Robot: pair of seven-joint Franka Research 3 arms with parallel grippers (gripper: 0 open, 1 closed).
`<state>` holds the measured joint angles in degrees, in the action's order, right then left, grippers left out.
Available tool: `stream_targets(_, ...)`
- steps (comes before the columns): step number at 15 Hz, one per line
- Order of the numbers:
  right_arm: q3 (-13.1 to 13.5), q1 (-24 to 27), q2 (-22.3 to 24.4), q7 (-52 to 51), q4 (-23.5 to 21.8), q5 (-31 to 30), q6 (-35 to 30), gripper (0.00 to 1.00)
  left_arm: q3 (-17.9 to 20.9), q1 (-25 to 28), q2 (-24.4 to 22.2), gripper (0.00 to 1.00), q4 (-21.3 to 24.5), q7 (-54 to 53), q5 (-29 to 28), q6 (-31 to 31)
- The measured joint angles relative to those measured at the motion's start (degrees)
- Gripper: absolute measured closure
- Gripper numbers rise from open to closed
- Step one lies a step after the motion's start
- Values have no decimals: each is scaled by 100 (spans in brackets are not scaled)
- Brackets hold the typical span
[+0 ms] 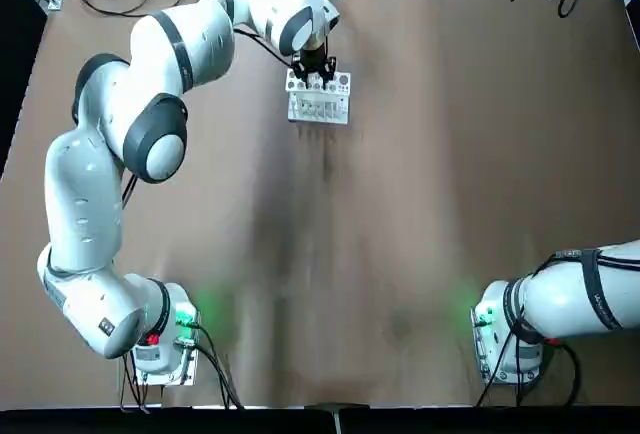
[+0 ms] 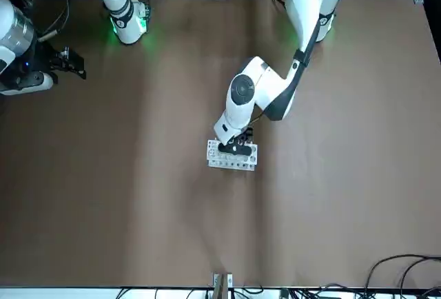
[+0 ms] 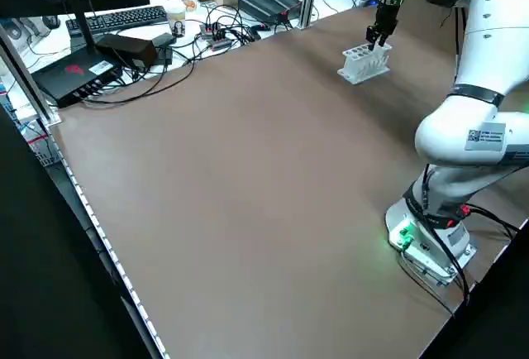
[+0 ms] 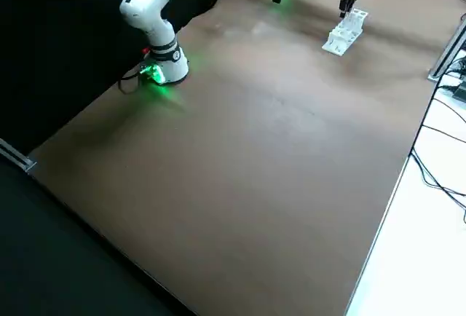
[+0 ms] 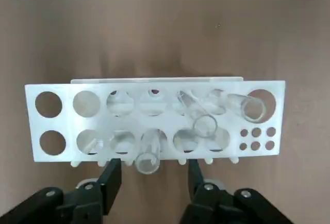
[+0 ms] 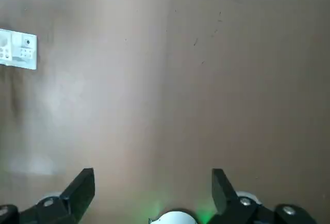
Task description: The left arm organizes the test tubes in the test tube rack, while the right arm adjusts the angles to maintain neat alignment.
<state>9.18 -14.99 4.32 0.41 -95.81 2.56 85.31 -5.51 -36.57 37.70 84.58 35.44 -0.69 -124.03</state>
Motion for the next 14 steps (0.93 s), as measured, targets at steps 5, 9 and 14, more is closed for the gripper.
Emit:
stream_targets(5,-6,-3,0,0,1,0,0,0,52,14,5,43,-31,-53,0,-13)
stream_targets(9,-6,-3,0,0,15,0,3,0,53,13,6,54,-35,-55,-1,-14)
stream_targets(14,-6,-3,0,0,28,0,3,0,53,13,6,60,-38,-55,-1,-15)
